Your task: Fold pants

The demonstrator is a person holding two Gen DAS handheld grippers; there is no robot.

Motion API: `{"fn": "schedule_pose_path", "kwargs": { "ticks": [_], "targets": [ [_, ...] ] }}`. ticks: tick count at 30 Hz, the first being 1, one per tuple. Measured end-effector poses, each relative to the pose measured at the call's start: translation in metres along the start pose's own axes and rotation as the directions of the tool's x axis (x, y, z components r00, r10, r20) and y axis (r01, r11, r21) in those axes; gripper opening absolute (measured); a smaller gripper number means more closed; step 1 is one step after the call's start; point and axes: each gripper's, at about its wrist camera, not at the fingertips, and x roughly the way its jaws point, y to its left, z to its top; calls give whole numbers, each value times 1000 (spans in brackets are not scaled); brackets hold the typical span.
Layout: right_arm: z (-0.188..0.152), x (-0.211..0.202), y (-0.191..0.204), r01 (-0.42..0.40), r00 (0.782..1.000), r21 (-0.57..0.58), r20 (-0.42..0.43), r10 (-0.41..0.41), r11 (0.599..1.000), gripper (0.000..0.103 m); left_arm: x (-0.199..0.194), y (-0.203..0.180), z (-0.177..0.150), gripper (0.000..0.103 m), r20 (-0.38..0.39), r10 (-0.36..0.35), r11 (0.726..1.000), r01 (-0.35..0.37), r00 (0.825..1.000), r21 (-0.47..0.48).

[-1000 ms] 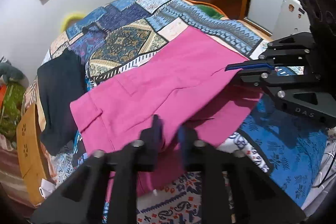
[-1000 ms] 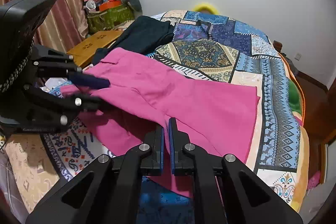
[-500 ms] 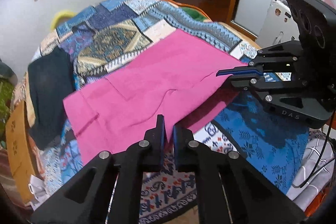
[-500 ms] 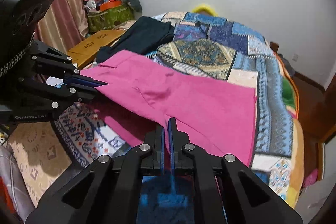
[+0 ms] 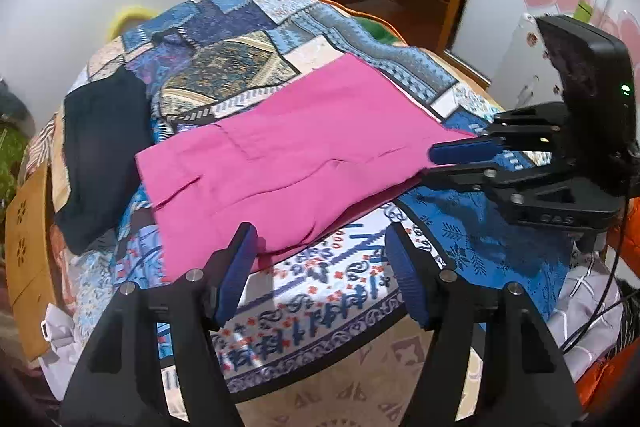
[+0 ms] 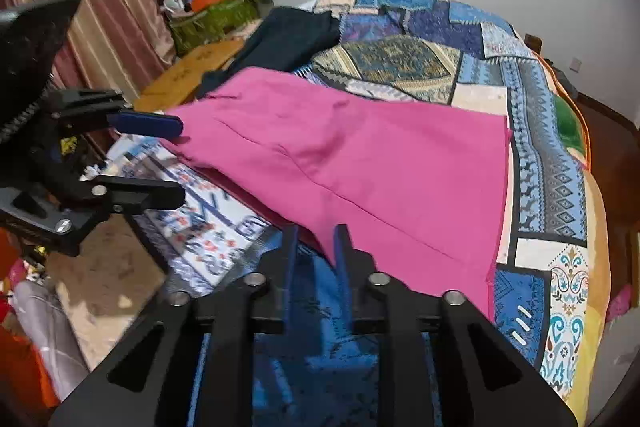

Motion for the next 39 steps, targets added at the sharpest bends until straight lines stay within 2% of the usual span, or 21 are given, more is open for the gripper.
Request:
{"fn": "schedule_pose_path", "kwargs": {
  "ticks": [7,9,12,17,19,22,24,28,32,39],
  "targets": [
    [20,-11,9,-15,996,33,89,12,999,37,-21,39,22,67,89,3,986,12,996,-167],
    [26,-7,8,-17,995,59,99,11,998,37,-20,49,28,67,102,13,979,8,995,-205],
    [35,5,5,-30,995,112,103,19,993,37,-9,62,35,67,92,19,967,5,996,-255],
    [39,28,-2,-37,998,178,50,28,983,37,22,76,30,67,20,-26,944,31,999,-329],
    [37,39,-4,-38,999,191,12,36,981,38,35,76,24,67,-21,-31,945,23,999,-327],
    [29,55,-10,-48,997,207,-53,60,977,43,48,74,12,67,-71,13,957,-33,997,-290],
    [22,55,-14,-54,997,214,-44,65,975,45,48,73,5,68,-69,59,967,-74,996,-245],
    [10,48,-24,-13,999,213,-47,24,977,45,40,78,-5,70,-62,91,969,-102,994,-223],
    [-3,43,-42,26,997,247,-71,-9,969,45,38,88,-12,73,-63,73,965,-86,995,-248],
    [-23,25,-66,120,990,278,-104,-95,953,45,32,87,-17,75,-46,92,964,-101,995,-247]
  ]
}}
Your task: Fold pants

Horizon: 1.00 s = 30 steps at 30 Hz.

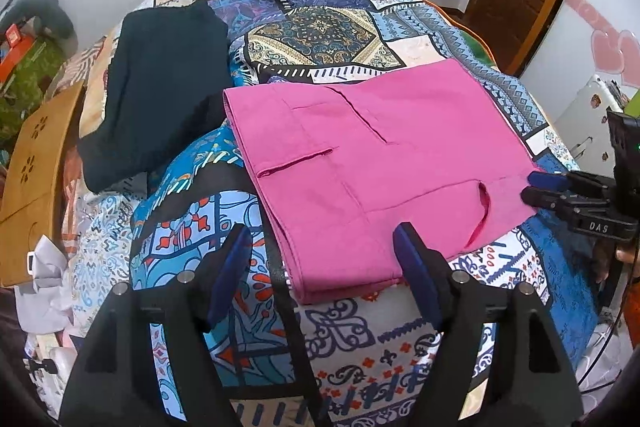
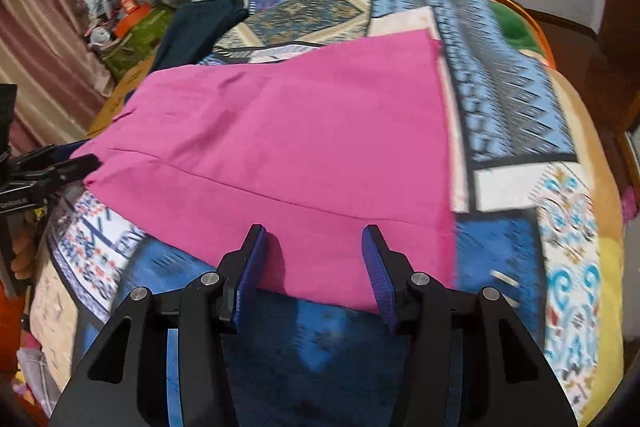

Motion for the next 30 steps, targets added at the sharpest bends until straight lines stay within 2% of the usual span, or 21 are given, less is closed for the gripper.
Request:
{"fn": "schedule_pose_path", "kwargs": {
  "ticks": [2,9,13,17,22,30],
  "targets": [
    [-4,-4,-5,38,999,-8,7,-38,999,45,-1,0,-1,75,3,4,1000,-4,1000,3],
    [-13,-16,-20,93,995,21,26,-93,995,45,-4,12,-7,77,2,28,999,-28,1000,-22],
    [-14,-19,-19,96,995,11,21,-96,995,45,-5,21,-3,76,-14,-10,998,9,1000,-64],
    [-6,-24,-19,84,996,15,20,-85,996,45,-14,16,6,76,25,30,999,-29,999,-29],
    [19,-39,-18,70,994,4,85,-70,998,46,-24,29,32,76,73,64,997,-61,995,-39],
    [65,-40,-21,77,985,-19,158,-73,997,48,-2,77,81,76,58,37,984,-26,998,-177]
  ]
}}
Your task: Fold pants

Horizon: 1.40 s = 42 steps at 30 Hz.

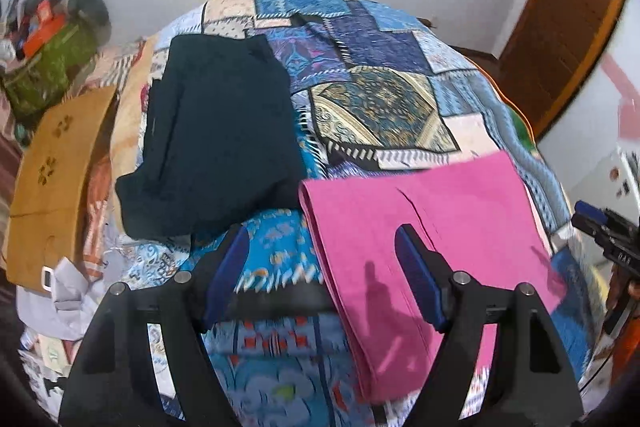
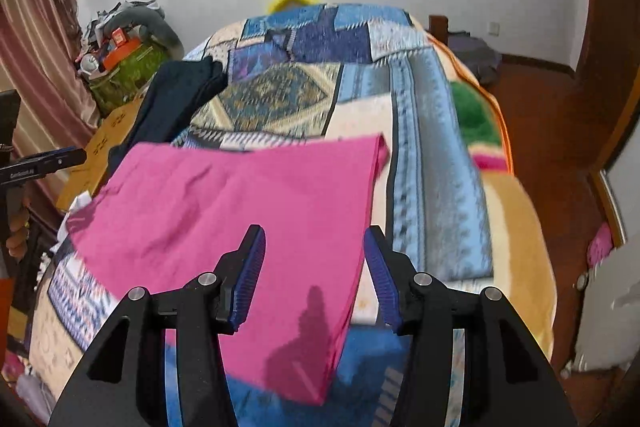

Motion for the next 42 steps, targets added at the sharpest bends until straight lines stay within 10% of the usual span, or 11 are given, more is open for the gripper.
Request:
{"fn": "schedule_pose_path", "kwargs": {
  "ticks": [15,19,25,42],
  "targets": [
    [65,109,-41,33,991,20,-131,-31,999,48,96,27,21,62,-207,-120,985,91,971,-144],
    [72,137,-54,7,984,73,-180,7,997,48,106,23,20,34,-226,-178,978,146,958,-150],
    [73,154,-56,3,979,79,-205,13,997,8,99,19,16,11,-191,-115,992,103,975,-74],
    [71,145,-41,130,976,-57,-167,-138,990,8,80,-1,4,7,-136,76,993,-63,988,102]
  ]
}}
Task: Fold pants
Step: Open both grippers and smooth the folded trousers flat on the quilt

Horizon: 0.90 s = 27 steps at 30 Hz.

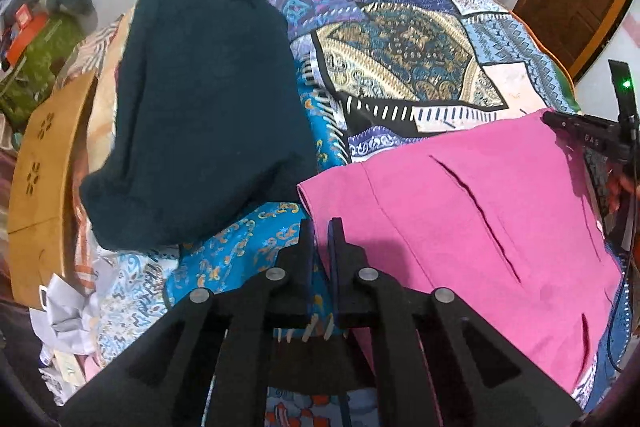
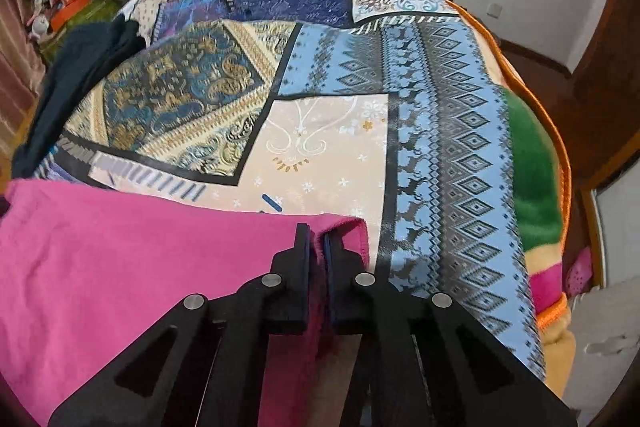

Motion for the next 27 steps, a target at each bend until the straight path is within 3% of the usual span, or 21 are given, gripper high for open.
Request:
{"fn": "schedule_pose_path", "kwargs": {
  "ticks": [5,8,10,14,16,18,20,22,27],
  "targets": [
    [9,-40,5,8,997,-9,82,-7,1000,20,-25,-4,8,15,54,-30,1000,31,998,-2],
    [11,-67,18,-54,989,-27,137,57,998,29,-39,-11,16,23,97,-41,999,41,994,10],
    [12,-79,31,-109,981,-46,159,115,993,36,-47,-19,21,37,124,-55,998,52,991,27],
    [12,-85,63,-215,963,-88,148,226,973,50,-52,-34,25,54,133,-81,996,74,988,56],
    [11,-80,83,-261,954,-110,123,274,959,50,-48,-40,25,64,114,-85,995,77,990,68],
    [7,-72,98,-309,944,-121,78,320,943,50,-41,-45,23,68,90,-85,994,79,992,74],
    [2,-59,112,-342,937,-125,23,348,931,52,-32,-48,21,68,54,-84,994,79,995,79],
    [-4,-44,124,-357,934,-127,-34,356,925,64,-20,-50,18,69,12,-82,994,81,997,75],
    [-26,-16,136,-374,922,-109,-146,358,921,64,2,-52,6,69,-64,-74,994,79,995,77]
  ]
}}
